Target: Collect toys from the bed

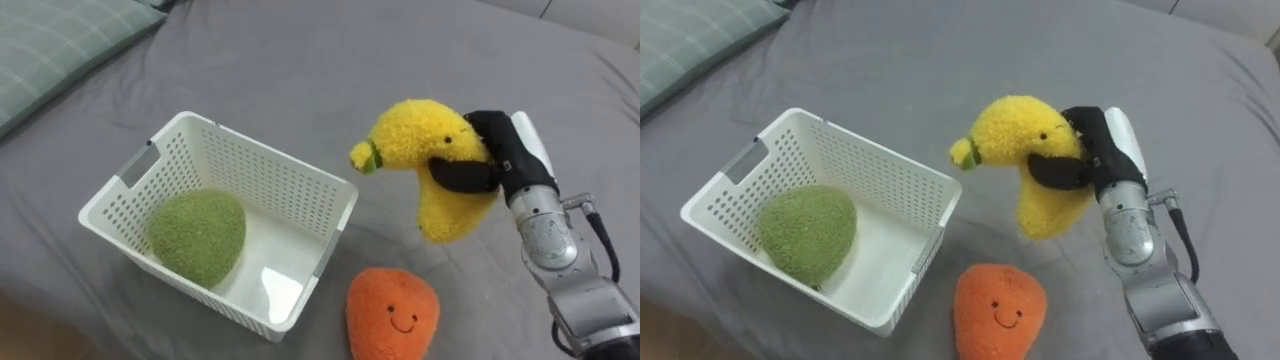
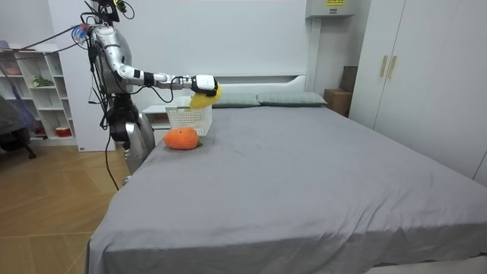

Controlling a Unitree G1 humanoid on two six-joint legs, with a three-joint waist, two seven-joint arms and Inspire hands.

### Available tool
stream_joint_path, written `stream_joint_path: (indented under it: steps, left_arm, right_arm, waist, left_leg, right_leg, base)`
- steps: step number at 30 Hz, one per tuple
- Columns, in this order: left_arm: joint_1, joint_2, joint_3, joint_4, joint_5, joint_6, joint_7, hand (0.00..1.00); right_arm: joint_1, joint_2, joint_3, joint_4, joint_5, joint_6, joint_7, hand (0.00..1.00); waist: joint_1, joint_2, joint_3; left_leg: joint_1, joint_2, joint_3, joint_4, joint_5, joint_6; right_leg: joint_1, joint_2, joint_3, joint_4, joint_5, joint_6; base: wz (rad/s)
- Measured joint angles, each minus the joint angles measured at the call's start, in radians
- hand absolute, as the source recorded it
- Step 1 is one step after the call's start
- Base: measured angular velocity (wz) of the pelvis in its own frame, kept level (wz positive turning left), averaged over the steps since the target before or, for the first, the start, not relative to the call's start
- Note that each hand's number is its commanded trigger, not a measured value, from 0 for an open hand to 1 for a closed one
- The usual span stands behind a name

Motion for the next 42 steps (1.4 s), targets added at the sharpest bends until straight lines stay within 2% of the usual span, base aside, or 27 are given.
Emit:
stream_joint_path:
  steps: [3, 6, 9, 14, 19, 23, 25, 27, 29, 31, 32, 33, 34, 36, 37, 39, 42]
  left_arm:
    - [-0.008, -0.003, 0.001, 0.000, 0.000, 0.001, 0.000, 0.00]
    - [-0.026, -0.007, 0.003, 0.000, 0.008, 0.001, -0.001, 0.00]
    - [-0.043, -0.010, 0.003, 0.000, 0.008, 0.000, -0.006, 0.00]
    - [-0.045, -0.013, 0.003, 0.000, 0.049, 0.001, -0.017, 0.00]
    - [-0.043, -0.025, 0.004, 0.002, 0.068, 0.010, -0.029, 0.00]
    - [-0.044, -0.029, 0.004, 0.013, 0.067, 0.019, -0.028, 0.00]
    - [-0.039, -0.026, 0.003, 0.042, 0.069, 0.025, -0.026, 0.00]
    - [-0.039, -0.026, 0.003, 0.044, 0.069, 0.043, -0.026, 0.00]
    - [-0.042, -0.027, 0.003, 0.044, 0.082, 0.053, -0.028, 0.00]
    - [-0.044, -0.031, 0.003, 0.044, 0.114, 0.069, -0.036, 0.00]
    - [-0.045, -0.031, 0.003, 0.043, 0.119, 0.071, -0.038, 0.00]
    - [-0.048, -0.028, 0.003, 0.041, 0.120, 0.078, -0.040, 0.00]
    - [-0.049, -0.027, 0.004, 0.039, 0.125, 0.081, -0.040, 0.00]
    - [-0.048, -0.028, 0.002, 0.032, 0.137, 0.082, -0.042, 0.00]
    - [-0.049, -0.028, 0.002, 0.025, 0.138, 0.082, -0.045, 0.00]
    - [-0.052, -0.028, 0.002, 0.018, 0.140, 0.081, -0.050, 0.00]
    - [-0.060, -0.028, 0.002, 0.011, 0.159, 0.082, -0.056, 0.00]
  right_arm:
    - [-0.002, 0.001, 0.000, -0.049, -0.011, 0.000, 0.003, 1.00]
    - [-0.003, 0.030, 0.000, -0.111, -0.043, 0.009, 0.010, 1.00]
    - [-0.009, 0.037, 0.000, -0.146, -0.042, 0.009, 0.017, 1.00]
    - [-0.013, 0.039, 0.005, -0.254, -0.076, 0.028, 0.081, 1.00]
    - [-0.037, 0.043, 0.013, -0.350, -0.111, 0.054, 0.155, 1.00]
    - [-0.075, 0.083, 0.026, -0.376, -0.114, 0.060, 0.175, 1.00]
    - [-0.103, 0.115, 0.060, -0.363, -0.114, 0.073, 0.176, 1.00]
    - [-0.110, 0.126, 0.083, -0.344, -0.106, 0.078, 0.184, 1.00]
    - [-0.112, 0.130, 0.102, -0.340, -0.088, 0.090, 0.201, 1.00]
    - [-0.130, 0.152, 0.119, -0.297, -0.089, 0.097, 0.212, 1.00]
    - [-0.132, 0.155, 0.125, -0.285, -0.089, 0.097, 0.211, 0.96]
    - [-0.133, 0.162, 0.137, -0.260, -0.089, 0.099, 0.213, 0.75]
    - [-0.133, 0.175, 0.150, -0.239, -0.089, 0.100, 0.219, 0.64]
    - [-0.133, 0.199, 0.164, -0.221, -0.089, 0.109, 0.219, 0.11]
    - [-0.133, 0.211, 0.174, -0.216, -0.089, 0.109, 0.219, 0.00]
    - [-0.135, 0.227, 0.175, -0.211, -0.089, 0.109, 0.219, 0.00]
    - [-0.148, 0.228, 0.175, -0.192, -0.089, 0.109, 0.217, 0.00]
  waist:
    - [0.002, -0.003, -0.0030]
    - [0.006, -0.004, -0.0040]
    - [0.014, -0.006, -0.0049]
    - [0.020, -0.011, -0.0052]
    - [0.042, -0.016, -0.0067]
    - [0.064, -0.015, -0.0060]
    - [0.070, -0.010, 0.0010]
    - [0.079, -0.007, 0.0069]
    - [0.093, -0.008, 0.0073]
    - [0.102, -0.011, 0.0052]
    - [0.115, -0.010, 0.0056]
    - [0.124, -0.010, 0.0056]
    - [0.140, -0.010, 0.0055]
    - [0.145, -0.010, 0.0053]
    - [0.146, -0.010, 0.0054]
    - [0.147, -0.010, 0.0056]
    - [0.159, -0.008, 0.0068]
  left_leg:
    - [0.003, 0.001, 0.001, -0.002, 0.000, 0.000]
    - [0.005, 0.001, 0.003, -0.006, 0.000, 0.000]
    - [0.007, 0.000, 0.003, -0.008, 0.000, 0.000]
    - [0.021, 0.000, 0.002, -0.020, 0.000, 0.000]
    - [0.020, -0.002, 0.002, -0.017, 0.000, 0.000]
    - [0.022, -0.002, 0.003, -0.018, 0.000, 0.000]
    - [0.028, -0.002, 0.001, -0.017, 0.000, 0.000]
    - [0.034, -0.003, -0.006, -0.018, 0.000, 0.000]
    - [0.027, -0.006, -0.014, -0.020, -0.001, 0.000]
    - [0.017, -0.013, -0.026, -0.018, 0.000, 0.001]
    - [0.016, -0.014, -0.026, -0.018, 0.000, 0.001]
    - [0.015, -0.014, -0.026, -0.017, 0.000, 0.002]
    - [0.015, -0.014, -0.026, -0.014, 0.001, 0.002]
    - [0.012, -0.014, -0.029, -0.012, 0.001, 0.003]
    - [0.009, -0.015, -0.033, -0.011, 0.001, 0.003]
    - [0.003, -0.016, -0.039, -0.010, 0.001, 0.004]
    - [0.002, -0.017, -0.039, -0.012, 0.001, 0.004]
  right_leg:
    - [0.001, 0.000, 0.002, 0.000, 0.000, 0.000]
    - [0.000, 0.002, 0.031, 0.000, 0.000, 0.001]
    - [0.002, 0.002, 0.031, 0.000, 0.000, 0.001]
    - [0.013, 0.003, 0.032, -0.003, -0.002, 0.003]
    - [0.015, 0.003, 0.036, -0.013, -0.002, 0.003]
    - [0.017, 0.002, 0.031, -0.014, -0.002, 0.003]
    - [0.025, 0.003, 0.030, -0.016, -0.002, 0.003]
    - [0.034, 0.003, 0.030, -0.017, -0.002, 0.003]
    - [0.030, 0.004, 0.030, -0.017, -0.004, 0.005]
    - [0.024, 0.004, 0.031, -0.017, -0.008, 0.010]
    - [0.023, 0.003, 0.031, -0.017, -0.008, 0.010]
    - [0.021, 0.003, 0.031, -0.017, -0.008, 0.010]
    - [0.020, 0.001, 0.030, -0.017, -0.008, 0.010]
    - [0.019, -0.001, 0.030, -0.017, -0.008, 0.010]
    - [0.018, -0.003, 0.029, -0.017, -0.008, 0.010]
    - [0.015, -0.003, 0.029, -0.017, -0.008, 0.010]
    - [0.014, -0.003, 0.029, -0.017, -0.009, 0.012]
  base:
    - [0.00]
    - [-0.03]
    - [0.00]
    - [0.00]
    - [0.00]
    - [0.00]
    - [0.02]
    - [0.09]
    - [0.10]
    - [0.11]
    - [0.04]
    - [0.00]
    - [0.00]
    - [0.06]
    - [0.12]
    - [0.10]
    - [0.02]
